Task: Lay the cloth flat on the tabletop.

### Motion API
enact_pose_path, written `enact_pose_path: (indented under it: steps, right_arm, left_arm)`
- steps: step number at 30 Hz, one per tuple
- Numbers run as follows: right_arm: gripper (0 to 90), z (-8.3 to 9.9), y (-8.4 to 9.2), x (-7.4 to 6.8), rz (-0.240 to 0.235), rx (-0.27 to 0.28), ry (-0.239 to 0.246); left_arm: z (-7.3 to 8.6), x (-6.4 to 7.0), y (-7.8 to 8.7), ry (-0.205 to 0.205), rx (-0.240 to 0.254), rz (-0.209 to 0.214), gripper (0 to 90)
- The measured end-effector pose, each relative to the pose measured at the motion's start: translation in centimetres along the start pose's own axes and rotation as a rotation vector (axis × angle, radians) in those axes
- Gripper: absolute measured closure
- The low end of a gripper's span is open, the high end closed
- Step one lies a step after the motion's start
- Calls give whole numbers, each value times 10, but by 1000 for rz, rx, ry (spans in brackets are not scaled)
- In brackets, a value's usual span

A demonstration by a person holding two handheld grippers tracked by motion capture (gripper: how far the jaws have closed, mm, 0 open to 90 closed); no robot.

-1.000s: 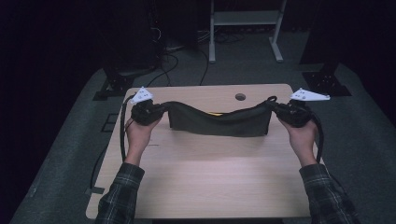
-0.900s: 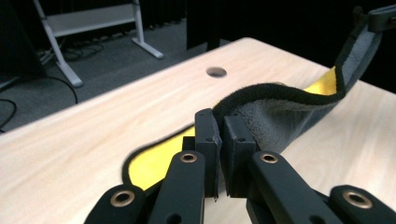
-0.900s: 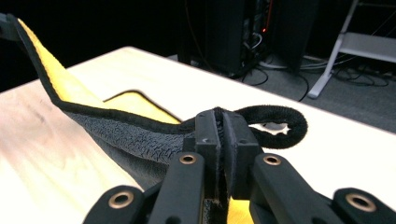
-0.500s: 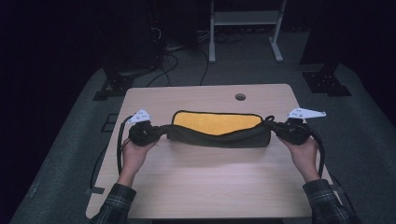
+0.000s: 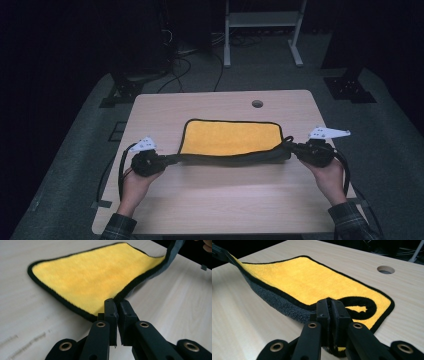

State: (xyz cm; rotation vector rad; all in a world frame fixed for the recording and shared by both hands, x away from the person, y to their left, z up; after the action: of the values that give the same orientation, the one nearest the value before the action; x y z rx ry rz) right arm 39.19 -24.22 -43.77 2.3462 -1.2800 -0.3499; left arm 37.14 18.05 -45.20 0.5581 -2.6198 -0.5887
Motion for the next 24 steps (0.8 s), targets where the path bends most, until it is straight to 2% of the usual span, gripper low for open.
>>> enact_pose_path:
  steps: [2,6,8,14,19,20,24]
  right_arm:
    - [848,7,7,-5,-12,-9,6]
    - [848,16,13,-9,-10,-28,30]
    - [847,27,17,-12,-20,-54,29]
    - [847,44,22,-19,-41,-94,26]
    - [847,59,30,-30,-67,-127,43]
    - [847,64,32,-33,-74,-141,52]
    - [847,73,36,-38,-84,-164,54]
  left_arm:
    - [10,8,0,3,-18,8,860]
    - [19,17,-2,1,-45,24,860]
    - [26,22,-2,5,-59,32,859]
    - [38,30,-4,9,-100,44,859]
    - [49,35,-2,22,-123,57,859]
    - [55,38,-3,27,-141,62,859]
    - [63,43,-4,27,-168,70,859]
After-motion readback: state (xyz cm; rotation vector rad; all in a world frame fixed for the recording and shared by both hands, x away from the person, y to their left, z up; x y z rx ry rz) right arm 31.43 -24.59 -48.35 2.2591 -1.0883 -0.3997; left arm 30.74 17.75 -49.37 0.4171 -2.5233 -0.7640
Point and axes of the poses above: each handheld gripper's, and its own axes: y roughly backward along the jaws, z roughly out of its underside, x roughly to its right, the point moved 7 cm from there along -y, roughly forward along the jaws, and after that the axes turned 12 degrees about z, right-handed, at the moved point
